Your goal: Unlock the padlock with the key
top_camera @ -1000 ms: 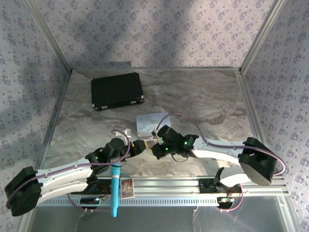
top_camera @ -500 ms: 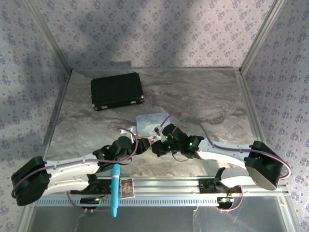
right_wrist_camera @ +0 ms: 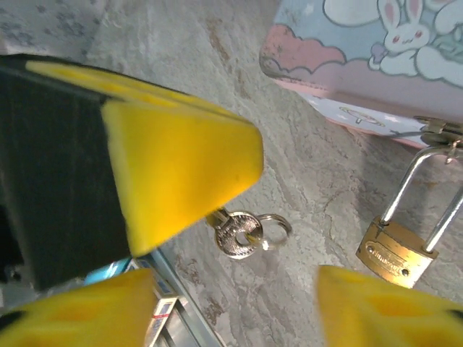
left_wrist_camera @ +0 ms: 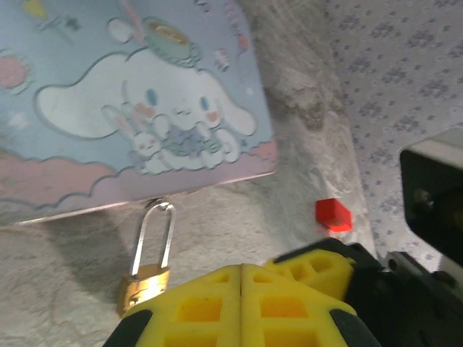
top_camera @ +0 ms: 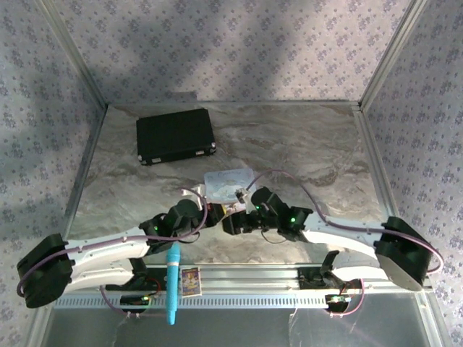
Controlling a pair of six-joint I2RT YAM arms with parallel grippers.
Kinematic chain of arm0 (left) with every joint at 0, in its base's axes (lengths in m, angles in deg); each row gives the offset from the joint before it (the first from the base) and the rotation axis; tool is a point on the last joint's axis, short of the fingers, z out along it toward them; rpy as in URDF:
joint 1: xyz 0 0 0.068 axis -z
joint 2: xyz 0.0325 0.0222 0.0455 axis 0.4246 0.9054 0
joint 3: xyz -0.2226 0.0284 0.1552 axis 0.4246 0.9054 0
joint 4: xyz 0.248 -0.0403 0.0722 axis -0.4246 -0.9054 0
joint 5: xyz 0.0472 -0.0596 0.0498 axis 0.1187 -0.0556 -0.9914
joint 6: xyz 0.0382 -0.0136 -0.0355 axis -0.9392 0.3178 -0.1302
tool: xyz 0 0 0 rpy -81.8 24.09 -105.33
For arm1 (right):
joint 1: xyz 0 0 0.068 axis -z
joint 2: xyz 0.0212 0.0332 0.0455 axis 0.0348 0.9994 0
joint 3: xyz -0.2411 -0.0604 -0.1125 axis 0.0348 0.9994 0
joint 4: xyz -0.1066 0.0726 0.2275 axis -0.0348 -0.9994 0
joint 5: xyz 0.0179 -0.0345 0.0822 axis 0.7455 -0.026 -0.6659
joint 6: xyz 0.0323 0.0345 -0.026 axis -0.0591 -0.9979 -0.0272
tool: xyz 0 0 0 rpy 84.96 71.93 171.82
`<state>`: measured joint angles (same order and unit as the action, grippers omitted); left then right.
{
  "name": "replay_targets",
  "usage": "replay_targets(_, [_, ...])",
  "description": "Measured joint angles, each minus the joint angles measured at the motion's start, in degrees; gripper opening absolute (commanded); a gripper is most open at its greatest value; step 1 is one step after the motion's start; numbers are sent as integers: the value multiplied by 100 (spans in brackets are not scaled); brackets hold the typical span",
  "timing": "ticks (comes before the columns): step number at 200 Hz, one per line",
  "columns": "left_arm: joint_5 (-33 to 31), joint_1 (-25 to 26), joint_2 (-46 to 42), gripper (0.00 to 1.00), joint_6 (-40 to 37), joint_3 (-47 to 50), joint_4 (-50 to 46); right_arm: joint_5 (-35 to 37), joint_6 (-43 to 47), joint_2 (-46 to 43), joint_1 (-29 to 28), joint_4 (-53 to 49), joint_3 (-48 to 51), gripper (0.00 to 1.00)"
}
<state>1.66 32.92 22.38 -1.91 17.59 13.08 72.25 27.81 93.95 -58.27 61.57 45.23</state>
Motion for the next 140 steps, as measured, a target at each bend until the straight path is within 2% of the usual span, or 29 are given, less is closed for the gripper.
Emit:
replay_targets(5, [125, -96, -31, 0, -17, 0, 39, 11, 28, -164, 37, 66, 111, 94])
replay_targets(9, [227, -208, -50, 0, -35, 0, 68, 22, -22, -291, 72, 101, 190, 95])
replay_targets(31, [857, -802, -72, 0, -138, 0, 205, -116, 42, -876, 444, 376, 546, 95])
replay_targets(52, [1296, -931, -179, 0, -304, 0, 205, -535, 20, -1086, 931, 763, 651, 91])
replay_targets(71, [1648, -931, -319, 0, -378, 0, 369, -1062, 7, -1038, 1255, 1185, 647, 79])
replay_targets(95, [1965, -931, -363, 0, -374, 0, 741, -1679, -61, -695, 1390, 1596, 575, 61])
replay_targets(140, [2129, -931, -570, 0, -334, 4, 1086, -2347, -367, -321, 1432, 2380, 546, 46])
